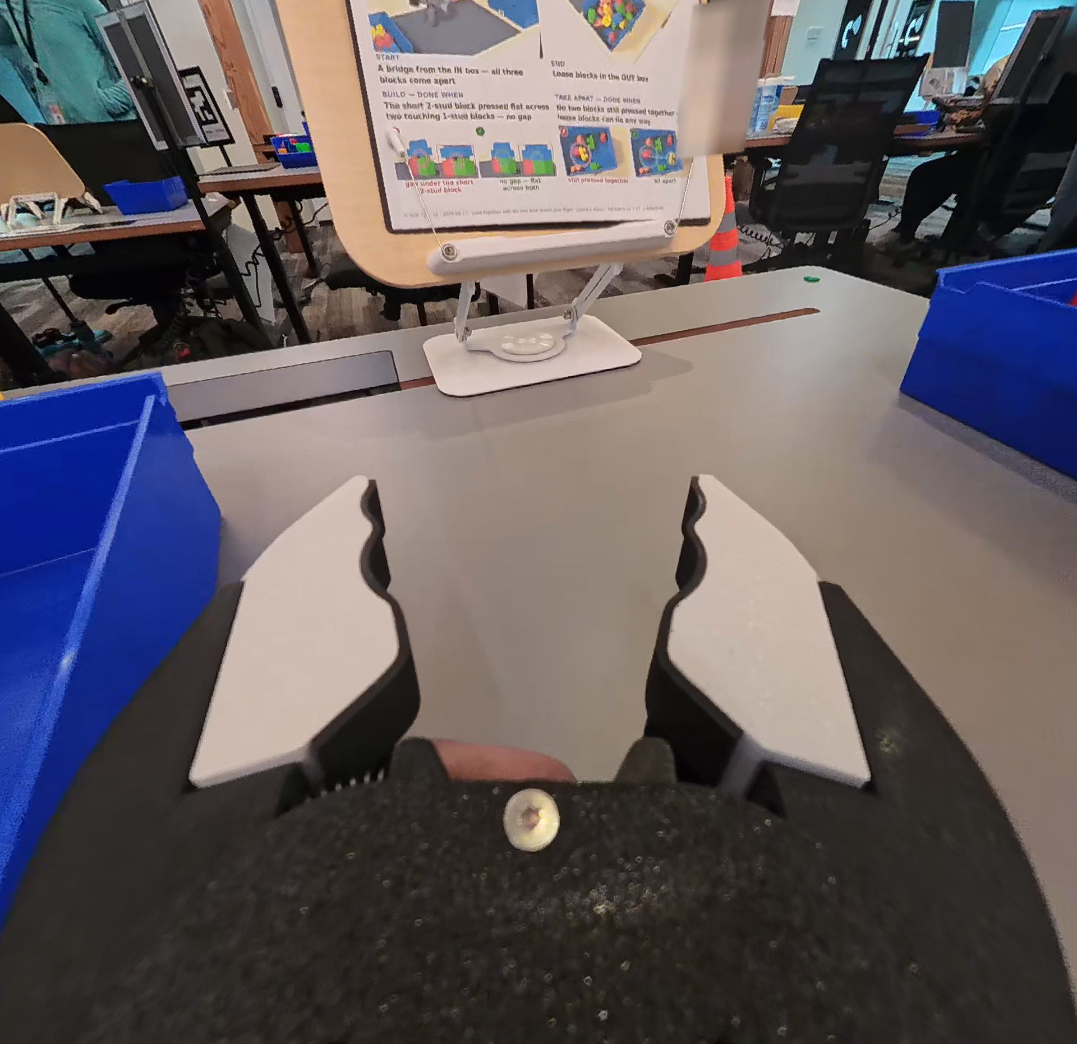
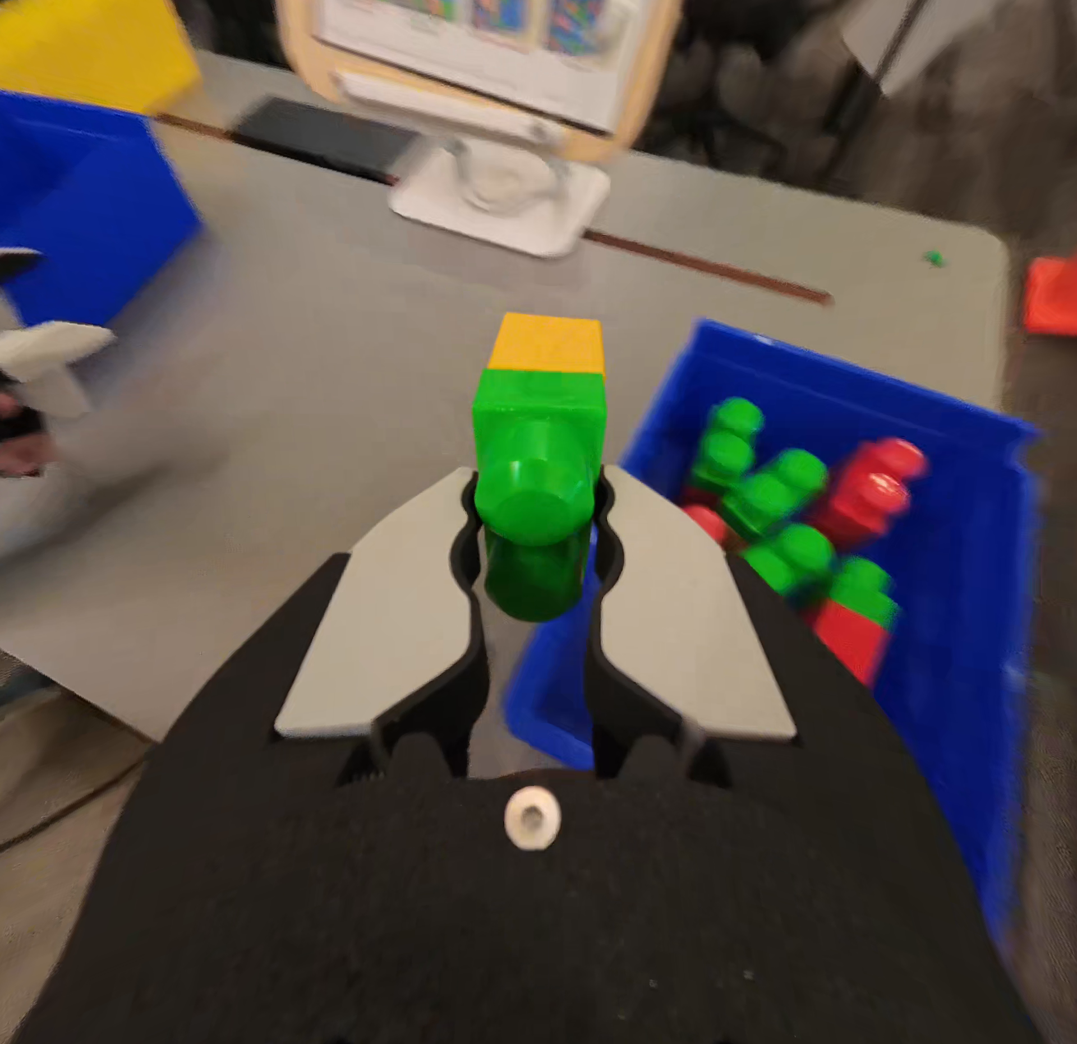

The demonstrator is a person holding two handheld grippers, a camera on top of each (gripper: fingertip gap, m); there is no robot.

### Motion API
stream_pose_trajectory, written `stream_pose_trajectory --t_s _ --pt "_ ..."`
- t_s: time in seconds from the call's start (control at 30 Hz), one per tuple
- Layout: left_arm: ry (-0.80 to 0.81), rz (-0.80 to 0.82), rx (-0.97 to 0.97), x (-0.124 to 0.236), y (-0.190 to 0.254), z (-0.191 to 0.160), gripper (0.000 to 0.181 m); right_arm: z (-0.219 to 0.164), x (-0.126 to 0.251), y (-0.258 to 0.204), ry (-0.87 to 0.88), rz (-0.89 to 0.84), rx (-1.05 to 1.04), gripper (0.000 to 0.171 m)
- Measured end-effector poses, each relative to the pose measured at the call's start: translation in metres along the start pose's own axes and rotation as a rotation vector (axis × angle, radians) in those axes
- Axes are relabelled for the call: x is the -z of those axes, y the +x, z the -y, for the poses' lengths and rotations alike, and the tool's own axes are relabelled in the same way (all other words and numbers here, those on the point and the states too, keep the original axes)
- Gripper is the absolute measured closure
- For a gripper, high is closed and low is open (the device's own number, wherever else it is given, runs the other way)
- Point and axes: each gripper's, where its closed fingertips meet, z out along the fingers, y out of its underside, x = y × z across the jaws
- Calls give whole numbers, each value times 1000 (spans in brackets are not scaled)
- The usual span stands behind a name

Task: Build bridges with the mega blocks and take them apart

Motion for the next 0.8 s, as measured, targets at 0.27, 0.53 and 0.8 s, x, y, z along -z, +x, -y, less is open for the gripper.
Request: stream_pose_trajectory --t_s 0.27,0.53,0.8 --pt "-11 -53 5 -6 6 -7 85 -73 22 81 -407 -85 -210 135" --pt "-6 -143 2 -1 32 -5 88 -140 -15 91 -768 -126 -232 135" --pt "-25 -160 2 -1 34 -10 88 -170 -28 98 -941 -141 -236 135"
